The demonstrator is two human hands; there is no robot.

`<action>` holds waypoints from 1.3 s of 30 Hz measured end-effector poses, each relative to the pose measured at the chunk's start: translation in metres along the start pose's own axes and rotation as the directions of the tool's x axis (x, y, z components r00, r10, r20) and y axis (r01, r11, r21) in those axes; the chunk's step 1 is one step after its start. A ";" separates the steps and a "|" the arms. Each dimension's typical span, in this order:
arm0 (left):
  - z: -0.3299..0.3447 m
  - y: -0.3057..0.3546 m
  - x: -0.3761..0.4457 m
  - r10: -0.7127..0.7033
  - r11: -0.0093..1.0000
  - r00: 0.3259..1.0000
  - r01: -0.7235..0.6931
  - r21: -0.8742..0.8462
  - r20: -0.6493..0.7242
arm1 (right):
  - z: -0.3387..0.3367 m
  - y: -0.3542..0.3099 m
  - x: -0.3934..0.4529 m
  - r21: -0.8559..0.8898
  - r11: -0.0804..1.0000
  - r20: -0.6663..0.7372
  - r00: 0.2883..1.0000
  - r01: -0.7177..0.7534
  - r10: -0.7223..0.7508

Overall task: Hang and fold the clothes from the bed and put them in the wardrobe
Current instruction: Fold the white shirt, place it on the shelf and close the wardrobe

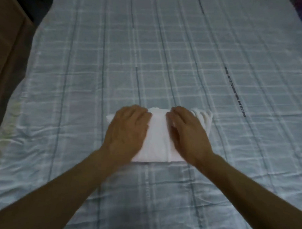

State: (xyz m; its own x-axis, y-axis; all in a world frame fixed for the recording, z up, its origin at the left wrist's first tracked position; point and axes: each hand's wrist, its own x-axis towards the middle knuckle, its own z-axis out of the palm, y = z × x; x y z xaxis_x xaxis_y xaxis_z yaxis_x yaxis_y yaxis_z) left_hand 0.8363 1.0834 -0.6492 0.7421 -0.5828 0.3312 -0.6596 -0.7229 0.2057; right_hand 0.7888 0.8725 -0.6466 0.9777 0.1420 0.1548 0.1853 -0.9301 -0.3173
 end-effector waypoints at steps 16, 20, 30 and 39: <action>0.052 -0.025 -0.009 -0.077 0.996 0.918 0.090 -0.017 0.389 | 0.038 0.014 0.002 -0.137 0.990 0.203 0.976 -0.045 0.073; 0.043 -0.017 -0.009 -0.097 0.995 0.924 0.087 0.043 0.371 | 0.025 0.020 0.007 -0.138 0.990 0.231 0.971 -0.033 0.064; 0.049 -0.011 -0.006 -0.095 0.993 0.931 0.112 -0.030 0.352 | 0.030 0.040 0.012 -0.049 0.986 0.189 0.968 -0.160 0.167; 0.027 -0.007 -0.029 -0.033 0.996 0.901 0.066 -0.060 0.433 | 0.020 0.015 -0.032 -0.056 0.998 0.181 0.982 -0.039 0.048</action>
State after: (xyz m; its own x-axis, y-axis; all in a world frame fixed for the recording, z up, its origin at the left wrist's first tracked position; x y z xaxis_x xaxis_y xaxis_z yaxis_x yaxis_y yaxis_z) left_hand 0.8228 1.0950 -0.6851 0.7422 -0.6615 -0.1070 -0.6155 -0.7361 0.2817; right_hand 0.7624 0.8607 -0.6746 0.9873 0.1556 -0.0322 0.1413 -0.9524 -0.2701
